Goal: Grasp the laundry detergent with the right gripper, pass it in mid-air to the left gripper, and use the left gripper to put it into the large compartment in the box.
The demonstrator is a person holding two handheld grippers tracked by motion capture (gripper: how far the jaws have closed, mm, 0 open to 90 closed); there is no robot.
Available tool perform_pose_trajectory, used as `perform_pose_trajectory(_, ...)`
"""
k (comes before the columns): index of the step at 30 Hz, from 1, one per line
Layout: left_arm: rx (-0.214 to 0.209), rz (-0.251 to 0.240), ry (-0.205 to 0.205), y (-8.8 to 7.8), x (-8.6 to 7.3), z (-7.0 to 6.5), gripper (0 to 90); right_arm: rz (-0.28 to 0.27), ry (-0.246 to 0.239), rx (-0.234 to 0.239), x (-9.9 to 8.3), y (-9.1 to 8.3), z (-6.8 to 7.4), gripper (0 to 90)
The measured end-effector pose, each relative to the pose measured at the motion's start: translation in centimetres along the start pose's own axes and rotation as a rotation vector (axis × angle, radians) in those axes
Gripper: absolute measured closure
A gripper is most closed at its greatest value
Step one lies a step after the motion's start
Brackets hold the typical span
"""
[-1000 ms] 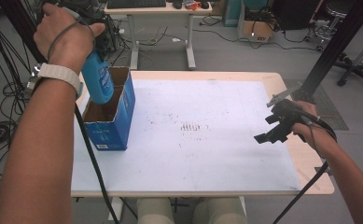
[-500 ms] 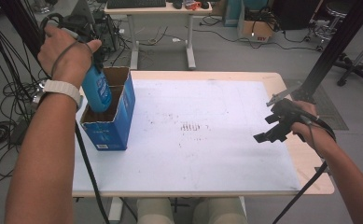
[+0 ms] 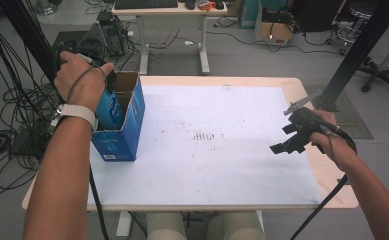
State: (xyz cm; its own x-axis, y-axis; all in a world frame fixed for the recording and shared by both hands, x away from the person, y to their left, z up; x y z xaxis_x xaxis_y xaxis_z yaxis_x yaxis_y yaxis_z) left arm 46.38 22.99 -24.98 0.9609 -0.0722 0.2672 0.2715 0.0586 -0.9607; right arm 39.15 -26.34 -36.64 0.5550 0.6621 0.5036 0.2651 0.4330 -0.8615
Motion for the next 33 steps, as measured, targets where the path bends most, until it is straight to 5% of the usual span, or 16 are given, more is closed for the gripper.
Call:
perform_pose_trajectory(15,0.005,0.030,0.005,4.9,-1.0,-0.5,37.5,0.012,0.035,0.006,-0.5,0.4,0.0,4.0)
perform_pose_trajectory(33,0.007,0.068,0.045,8.0,-2.0,-0.9,37.5,0.026,0.053,0.014,-0.6,0.7,0.2,4.0)
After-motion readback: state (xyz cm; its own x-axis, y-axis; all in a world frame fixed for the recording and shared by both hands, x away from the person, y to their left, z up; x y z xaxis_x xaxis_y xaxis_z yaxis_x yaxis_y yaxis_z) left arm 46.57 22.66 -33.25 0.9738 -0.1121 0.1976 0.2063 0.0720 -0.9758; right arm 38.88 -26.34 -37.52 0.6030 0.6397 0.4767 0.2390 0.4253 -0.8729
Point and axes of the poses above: each handheld gripper's, and its own axes: y roughly forward along the jaws, x roughly out of its top, z roughly to its left, the point moved 8 cm from there along y, roughly forward along the jaws, and after that the axes turned 1 degree about -x, right-handed, at the moved point
